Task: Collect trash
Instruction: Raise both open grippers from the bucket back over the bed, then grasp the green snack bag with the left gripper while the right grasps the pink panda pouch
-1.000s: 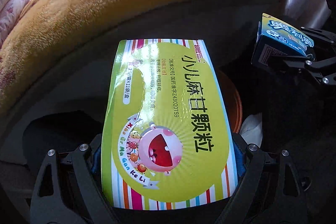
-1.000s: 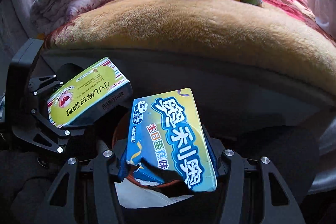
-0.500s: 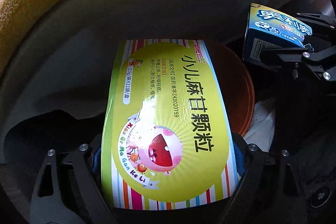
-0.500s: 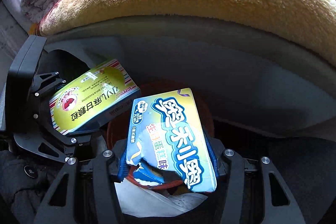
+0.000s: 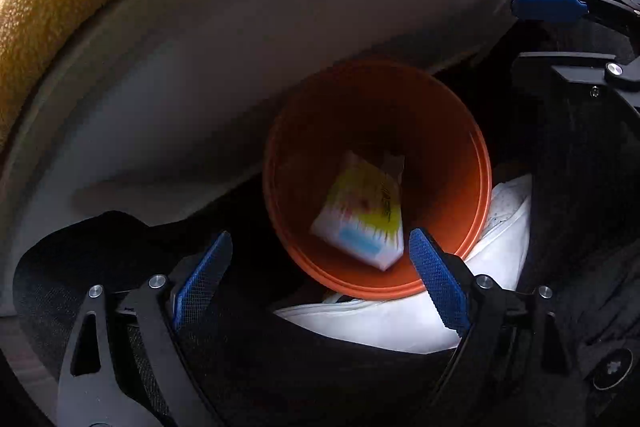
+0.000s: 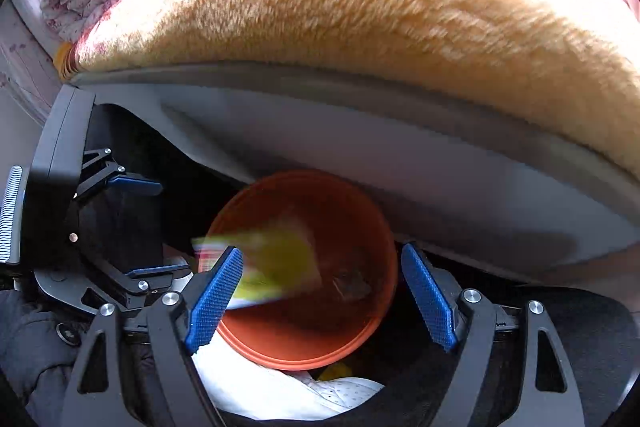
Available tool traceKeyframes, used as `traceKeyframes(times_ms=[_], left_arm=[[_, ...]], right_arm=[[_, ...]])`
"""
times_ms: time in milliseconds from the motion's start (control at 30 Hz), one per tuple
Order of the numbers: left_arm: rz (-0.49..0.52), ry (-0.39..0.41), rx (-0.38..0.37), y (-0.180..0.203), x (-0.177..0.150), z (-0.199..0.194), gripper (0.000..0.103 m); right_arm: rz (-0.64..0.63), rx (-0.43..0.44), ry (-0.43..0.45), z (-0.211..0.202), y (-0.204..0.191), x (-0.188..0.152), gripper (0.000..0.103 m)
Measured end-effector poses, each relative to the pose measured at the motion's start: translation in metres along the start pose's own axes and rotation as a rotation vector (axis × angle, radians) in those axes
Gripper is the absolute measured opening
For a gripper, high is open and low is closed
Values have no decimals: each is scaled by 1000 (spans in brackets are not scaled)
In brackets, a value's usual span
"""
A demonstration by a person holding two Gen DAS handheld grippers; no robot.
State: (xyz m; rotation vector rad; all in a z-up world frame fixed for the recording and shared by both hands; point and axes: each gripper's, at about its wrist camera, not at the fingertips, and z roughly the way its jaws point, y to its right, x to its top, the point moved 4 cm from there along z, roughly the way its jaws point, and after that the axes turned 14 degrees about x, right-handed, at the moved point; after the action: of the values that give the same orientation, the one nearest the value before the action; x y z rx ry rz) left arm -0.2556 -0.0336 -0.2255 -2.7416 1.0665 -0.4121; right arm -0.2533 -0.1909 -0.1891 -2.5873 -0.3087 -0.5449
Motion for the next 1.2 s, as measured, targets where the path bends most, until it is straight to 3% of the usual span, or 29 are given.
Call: traceKeyframes(times_ms=[300, 667, 933, 1100, 1200], left_arm=[[-46, 68, -12, -19, 11, -33, 88], [-148, 290, -18, -52, 46, -126, 88], [-238, 430, -56, -65, 134, -171, 90], [-265, 420, -52, -65, 205, -172, 90], [-263, 393, -31, -62, 229, -166, 90]], right_arm=[[12, -12, 72, -42, 3, 3, 80], [-17, -48, 286, -115, 3, 45, 80], [11, -130, 436, -169, 36, 84, 81], [49, -140, 483, -184, 53, 80, 82], [74, -140, 490, -186, 63, 73, 82]])
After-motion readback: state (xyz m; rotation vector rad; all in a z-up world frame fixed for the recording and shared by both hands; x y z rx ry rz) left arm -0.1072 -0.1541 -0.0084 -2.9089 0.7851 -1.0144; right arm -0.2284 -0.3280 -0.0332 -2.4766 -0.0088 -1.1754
